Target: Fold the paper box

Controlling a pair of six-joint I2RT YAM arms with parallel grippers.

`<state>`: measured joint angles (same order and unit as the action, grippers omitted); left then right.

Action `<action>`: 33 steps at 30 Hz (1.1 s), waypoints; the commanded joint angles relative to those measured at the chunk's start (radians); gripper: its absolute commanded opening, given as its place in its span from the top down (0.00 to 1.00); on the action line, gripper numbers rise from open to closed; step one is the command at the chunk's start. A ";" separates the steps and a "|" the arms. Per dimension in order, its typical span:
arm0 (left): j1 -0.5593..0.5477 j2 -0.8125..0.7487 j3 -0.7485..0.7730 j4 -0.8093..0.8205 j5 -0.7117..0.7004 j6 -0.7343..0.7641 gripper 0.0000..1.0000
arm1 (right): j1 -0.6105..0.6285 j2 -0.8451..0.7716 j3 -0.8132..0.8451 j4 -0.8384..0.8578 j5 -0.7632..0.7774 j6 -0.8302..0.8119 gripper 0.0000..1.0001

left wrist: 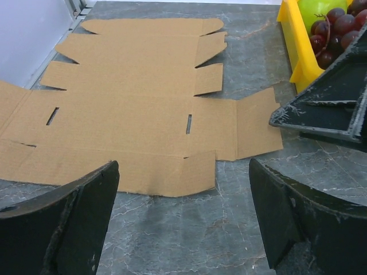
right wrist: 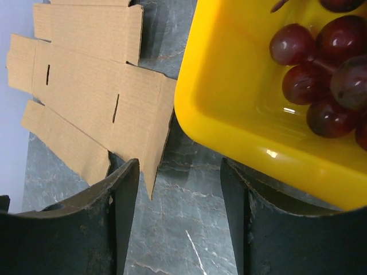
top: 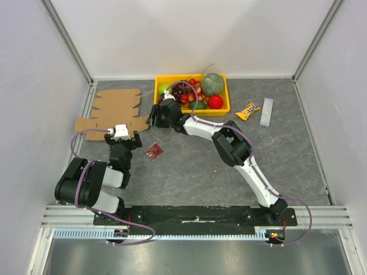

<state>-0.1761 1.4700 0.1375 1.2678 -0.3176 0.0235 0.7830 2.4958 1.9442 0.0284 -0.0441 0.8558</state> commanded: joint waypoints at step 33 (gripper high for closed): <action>0.012 -0.008 0.039 0.008 0.018 0.012 0.00 | 0.064 0.121 0.210 0.139 0.064 -0.115 1.00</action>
<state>-0.1692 1.4700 0.1562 1.2507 -0.3046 0.0231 0.8413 2.6682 2.1345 0.1196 0.0059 0.8352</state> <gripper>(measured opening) 0.995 0.024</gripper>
